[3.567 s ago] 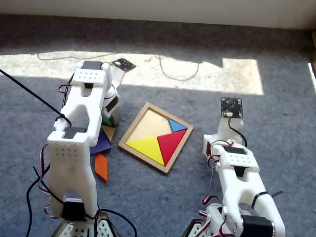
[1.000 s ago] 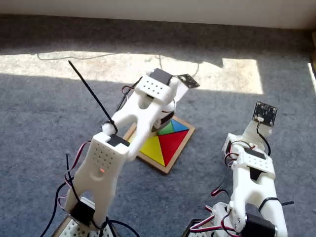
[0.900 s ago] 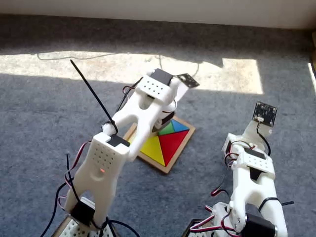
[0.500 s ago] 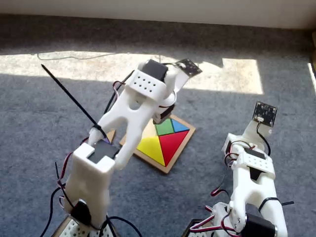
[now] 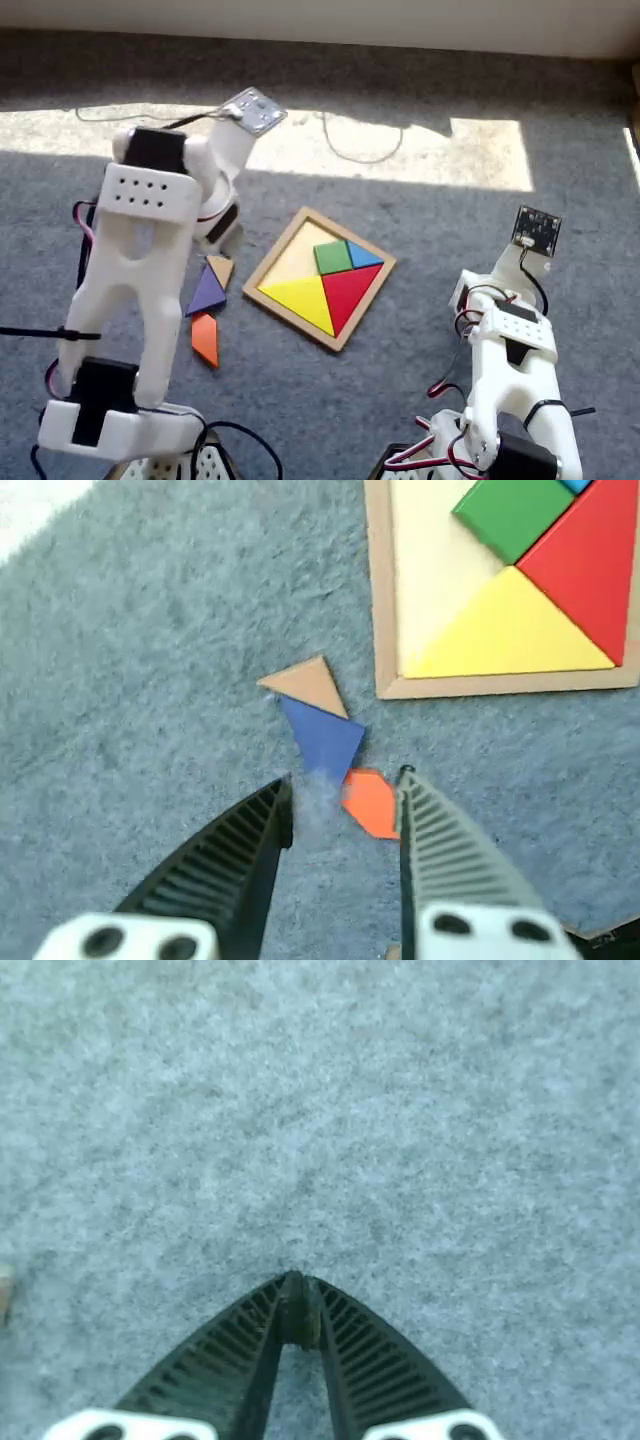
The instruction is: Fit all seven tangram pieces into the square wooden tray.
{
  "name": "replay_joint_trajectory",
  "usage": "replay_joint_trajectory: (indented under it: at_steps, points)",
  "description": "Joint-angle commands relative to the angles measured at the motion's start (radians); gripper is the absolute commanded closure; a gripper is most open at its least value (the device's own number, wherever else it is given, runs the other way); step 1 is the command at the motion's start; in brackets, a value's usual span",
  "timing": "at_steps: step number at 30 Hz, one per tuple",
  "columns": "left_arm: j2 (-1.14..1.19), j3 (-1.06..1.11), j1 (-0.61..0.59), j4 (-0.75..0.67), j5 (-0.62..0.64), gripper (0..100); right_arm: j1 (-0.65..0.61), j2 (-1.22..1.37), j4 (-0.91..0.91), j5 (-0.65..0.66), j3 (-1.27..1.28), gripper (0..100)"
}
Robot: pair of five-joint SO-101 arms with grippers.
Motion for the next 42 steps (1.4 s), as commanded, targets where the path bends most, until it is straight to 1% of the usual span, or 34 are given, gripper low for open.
replay_joint_trajectory:
  at_steps: [1, 4, 8, 10, 14, 18, 22, 26, 28, 37, 39, 42]
  points:
    - [-0.071, 0.101, -0.093, -0.063, -0.012, 75, -0.013, -0.001, -0.028, -0.011, -0.061, 99.1]
    - [-0.068, 0.206, -0.128, -0.152, -0.012, 75, -0.013, 0.001, -0.028, -0.011, -0.061, 99.1]
    - [-0.067, 0.338, -0.131, -0.288, -0.005, 75, -0.013, 0.001, -0.028, -0.011, -0.061, 99.1]
    - [-0.065, 0.395, -0.131, -0.377, 0.054, 75, -0.013, 0.001, -0.028, -0.011, -0.061, 99.1]
    - [-0.065, 0.493, -0.131, -0.552, 0.235, 74, -0.013, 0.001, -0.028, -0.011, -0.061, 99.1]
    - [-0.064, 0.572, -0.13, -0.675, 0.342, 74, -0.013, 0.001, -0.028, -0.011, -0.059, 99.1]
    - [-0.05, 0.65, -0.13, -0.801, 0.385, 74, -0.015, 0.001, -0.028, -0.011, -0.059, 99.1]
    - [0.068, 0.664, -0.128, -0.896, 0.384, 74, -0.025, 0.001, -0.028, -0.011, -0.058, 99.1]
    - [0.136, 0.61, -0.114, -0.896, 0.384, 75, -0.028, 0.001, -0.028, -0.011, -0.058, 99.1]
    - [0.386, 0.285, -0.11, -0.624, 0.384, 75, -0.028, 0.001, -0.028, -0.011, -0.058, 99.1]
    - [0.423, 0.237, -0.11, -0.582, 0.379, 78, -0.028, 0.001, -0.028, -0.011, -0.058, 99.1]
    - [0.45, 0.213, -0.105, -0.565, 0.377, 83, -0.028, 0.001, -0.028, -0.011, -0.058, 99.1]
